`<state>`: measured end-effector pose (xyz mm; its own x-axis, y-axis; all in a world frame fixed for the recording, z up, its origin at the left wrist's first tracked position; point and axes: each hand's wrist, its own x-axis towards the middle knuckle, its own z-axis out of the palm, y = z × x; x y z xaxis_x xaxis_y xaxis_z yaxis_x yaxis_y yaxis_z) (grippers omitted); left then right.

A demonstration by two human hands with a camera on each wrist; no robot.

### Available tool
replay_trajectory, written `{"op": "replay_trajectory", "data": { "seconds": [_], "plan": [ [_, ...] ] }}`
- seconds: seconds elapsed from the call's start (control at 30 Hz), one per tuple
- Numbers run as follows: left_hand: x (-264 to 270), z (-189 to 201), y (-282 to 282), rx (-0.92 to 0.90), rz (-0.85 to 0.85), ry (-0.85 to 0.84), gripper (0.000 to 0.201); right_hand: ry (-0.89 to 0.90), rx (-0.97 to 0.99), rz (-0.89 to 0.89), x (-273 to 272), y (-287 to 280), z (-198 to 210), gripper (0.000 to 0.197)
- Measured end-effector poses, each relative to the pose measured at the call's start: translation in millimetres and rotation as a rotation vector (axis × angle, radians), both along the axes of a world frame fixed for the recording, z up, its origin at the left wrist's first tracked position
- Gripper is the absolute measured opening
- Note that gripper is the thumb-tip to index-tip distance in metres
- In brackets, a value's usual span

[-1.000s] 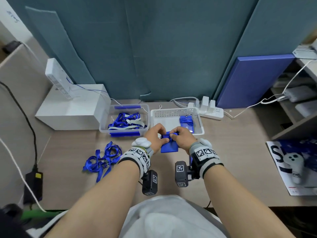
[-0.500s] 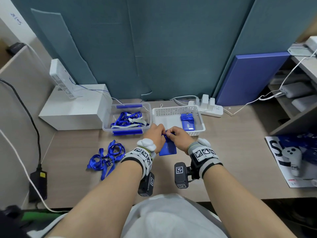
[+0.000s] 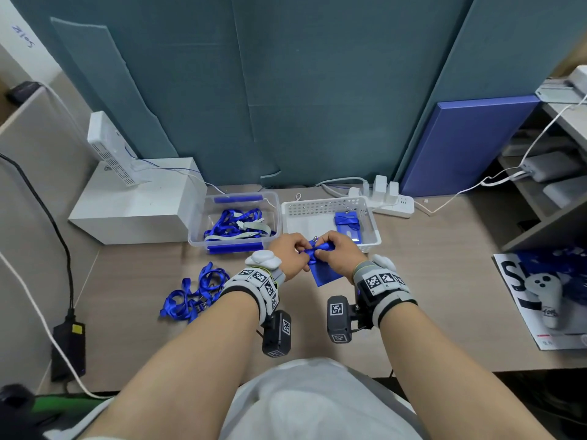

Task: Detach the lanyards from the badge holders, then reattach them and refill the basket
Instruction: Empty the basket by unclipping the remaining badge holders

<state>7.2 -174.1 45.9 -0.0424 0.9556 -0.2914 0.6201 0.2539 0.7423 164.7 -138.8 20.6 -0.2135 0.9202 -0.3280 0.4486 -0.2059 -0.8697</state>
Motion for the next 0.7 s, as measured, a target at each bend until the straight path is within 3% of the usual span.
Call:
{"op": "replay_trajectory", "data": {
  "seconds": [0.17, 0.33, 0.5, 0.57, 0.63, 0.7],
  "plan": [
    [-4, -6, 1, -0.013, 0.022, -0.070, 0.008, -0.006, 0.009, -0.041, 3, 3, -2, 0.016],
    [-6, -8, 3, 0.034, 0.152, -0.122, 0.012, 0.055, -0.021, -0.061, 3, 7, -4, 0.016],
    [-15, -21, 14, 0.003, 0.309, -0.049, 0.016, 0.126, -0.119, -0.079, 0, 10, -14, 0.016],
    [-19, -24, 15, 0.017, 0.297, -0.114, 0.027, 0.126, -0.123, -0.076, -1, 10, -15, 0.017],
    [-18, -16, 12, 0.032, 0.213, -0.173, 0.050, 0.117, -0.109, -0.073, -1, 10, -15, 0.018],
    [-17, -9, 9, 0.031, 0.131, -0.180, 0.047, 0.088, -0.087, -0.068, 1, 11, -17, 0.017]
  ]
}}
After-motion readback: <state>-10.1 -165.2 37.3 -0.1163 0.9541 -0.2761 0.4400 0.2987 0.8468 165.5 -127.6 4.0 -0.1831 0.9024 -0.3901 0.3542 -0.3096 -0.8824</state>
